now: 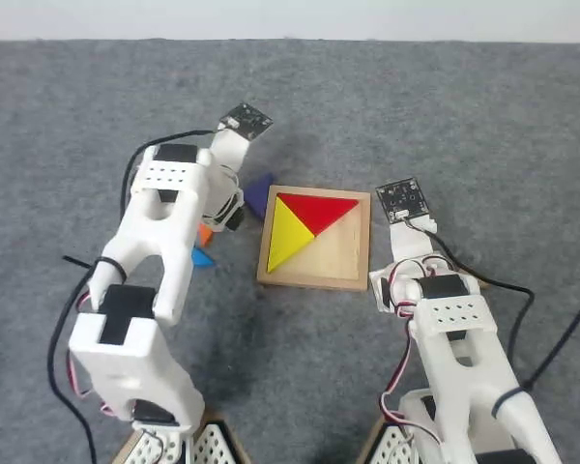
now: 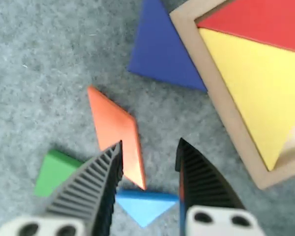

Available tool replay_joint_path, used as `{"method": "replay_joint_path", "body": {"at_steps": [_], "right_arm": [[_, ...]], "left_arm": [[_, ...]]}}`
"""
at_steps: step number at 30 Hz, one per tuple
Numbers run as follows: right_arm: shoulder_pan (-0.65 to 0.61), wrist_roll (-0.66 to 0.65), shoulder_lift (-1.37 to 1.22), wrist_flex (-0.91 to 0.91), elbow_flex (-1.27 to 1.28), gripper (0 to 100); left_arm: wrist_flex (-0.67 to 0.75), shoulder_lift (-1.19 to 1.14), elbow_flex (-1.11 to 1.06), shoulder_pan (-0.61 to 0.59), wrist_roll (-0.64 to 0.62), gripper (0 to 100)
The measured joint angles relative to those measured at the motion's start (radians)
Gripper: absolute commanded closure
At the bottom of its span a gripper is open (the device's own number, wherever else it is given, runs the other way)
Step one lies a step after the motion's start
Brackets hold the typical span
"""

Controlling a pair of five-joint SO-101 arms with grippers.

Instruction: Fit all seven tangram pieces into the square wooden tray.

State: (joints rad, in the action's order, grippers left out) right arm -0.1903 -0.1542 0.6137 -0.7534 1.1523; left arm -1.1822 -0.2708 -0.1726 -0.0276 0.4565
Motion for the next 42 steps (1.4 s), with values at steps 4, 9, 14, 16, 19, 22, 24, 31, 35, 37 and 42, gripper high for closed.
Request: {"method": "replay_joint_path", "body": {"at_steps": [4, 9, 14, 16, 19, 22, 24, 31, 35, 37, 42], "right_arm": [[0.000, 0.000, 0.000, 0.000, 0.000, 99.1], [0.000, 0.000, 0.000, 0.000, 0.000, 99.1], [0.000, 0.000, 0.000, 0.000, 0.000, 99.1], [0.000, 0.000, 0.000, 0.000, 0.000, 99.1], [0.000, 0.000, 0.000, 0.000, 0.000, 99.1], [0.000, 0.000, 0.000, 0.000, 0.000, 99.1], [0.000, 0.000, 0.000, 0.000, 0.000, 99.1], [0.000, 0.000, 0.000, 0.000, 0.000, 99.1], [0.000, 0.000, 0.000, 0.000, 0.000, 99.1], [0.000, 0.000, 0.000, 0.000, 0.000, 99.1], [0.000, 0.000, 0.000, 0.000, 0.000, 99.1]], "left_arm": [[0.021, 0.000, 0.000, 0.002, 0.000, 83], [0.052, -0.038, 0.000, -0.005, 0.000, 82], [0.083, -0.133, 0.006, -0.031, 0.000, 83], [0.081, -0.144, 0.026, -0.041, 0.000, 83], [0.051, -0.170, 0.063, -0.074, -0.002, 83], [0.025, -0.189, 0.072, -0.086, -0.005, 83], [0.017, -0.193, 0.081, -0.094, -0.005, 83], [0.005, -0.196, 0.089, -0.095, -0.005, 92], [-0.005, -0.196, 0.089, -0.078, 0.031, 99], [-0.043, -0.196, 0.094, -0.064, 0.066, 99], [-0.109, -0.196, 0.104, -0.017, 0.184, 99]]}}
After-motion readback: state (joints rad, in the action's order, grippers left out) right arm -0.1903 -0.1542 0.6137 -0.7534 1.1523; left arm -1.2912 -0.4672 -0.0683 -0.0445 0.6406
